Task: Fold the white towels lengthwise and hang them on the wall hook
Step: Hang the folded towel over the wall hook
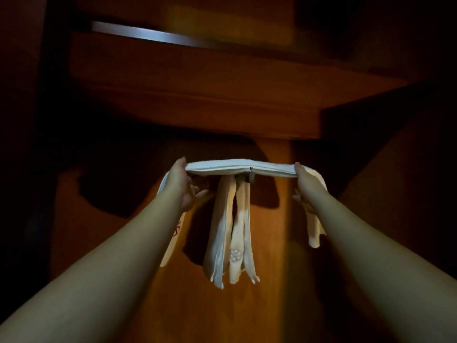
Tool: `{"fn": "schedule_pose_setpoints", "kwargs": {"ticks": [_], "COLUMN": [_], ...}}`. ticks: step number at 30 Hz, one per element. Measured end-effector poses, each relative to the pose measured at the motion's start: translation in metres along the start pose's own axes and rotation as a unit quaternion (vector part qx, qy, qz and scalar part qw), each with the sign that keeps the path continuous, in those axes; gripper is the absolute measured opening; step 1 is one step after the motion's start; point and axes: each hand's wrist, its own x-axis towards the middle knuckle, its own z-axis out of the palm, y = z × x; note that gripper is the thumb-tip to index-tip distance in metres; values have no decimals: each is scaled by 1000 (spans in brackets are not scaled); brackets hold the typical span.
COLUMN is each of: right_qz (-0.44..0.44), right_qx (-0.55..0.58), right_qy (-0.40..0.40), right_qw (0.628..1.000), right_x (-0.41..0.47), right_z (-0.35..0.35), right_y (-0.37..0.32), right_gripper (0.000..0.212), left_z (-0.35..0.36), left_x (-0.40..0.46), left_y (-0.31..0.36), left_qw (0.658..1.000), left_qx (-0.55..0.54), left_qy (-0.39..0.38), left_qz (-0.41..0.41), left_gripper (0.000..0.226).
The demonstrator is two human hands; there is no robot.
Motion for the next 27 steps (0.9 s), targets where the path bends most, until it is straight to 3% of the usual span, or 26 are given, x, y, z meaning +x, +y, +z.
{"fn": "schedule_pose_setpoints", "kwargs": {"ticks": [4, 10, 16, 20, 27], "right_qz": [26, 97, 112, 137, 276], "right_qx": [50, 112, 116, 135, 2], "right_qy": [-29, -46, -10, 17, -204], "right_qw": [998, 988, 987, 981, 939], "right_x": [0, -14, -19, -17, -36], "right_z": [5, 17, 26, 28, 51], "right_y": [31, 66, 83, 86, 102], "right_gripper": [54, 42, 28, 30, 64], "left_z": [-4, 0, 8, 8, 10], "left_x": [3, -7, -10, -3, -8], "left_y": [-36, -93, -105, -99, -111], "left_qw": [995, 982, 983, 982, 969], "left_qx": [-66, -112, -142, -153, -3], "left_qy": [50, 74, 31, 32, -27], "left_qz": [-57, -134, -114, -109, -244], "left_gripper": [48, 51, 45, 43, 51]}}
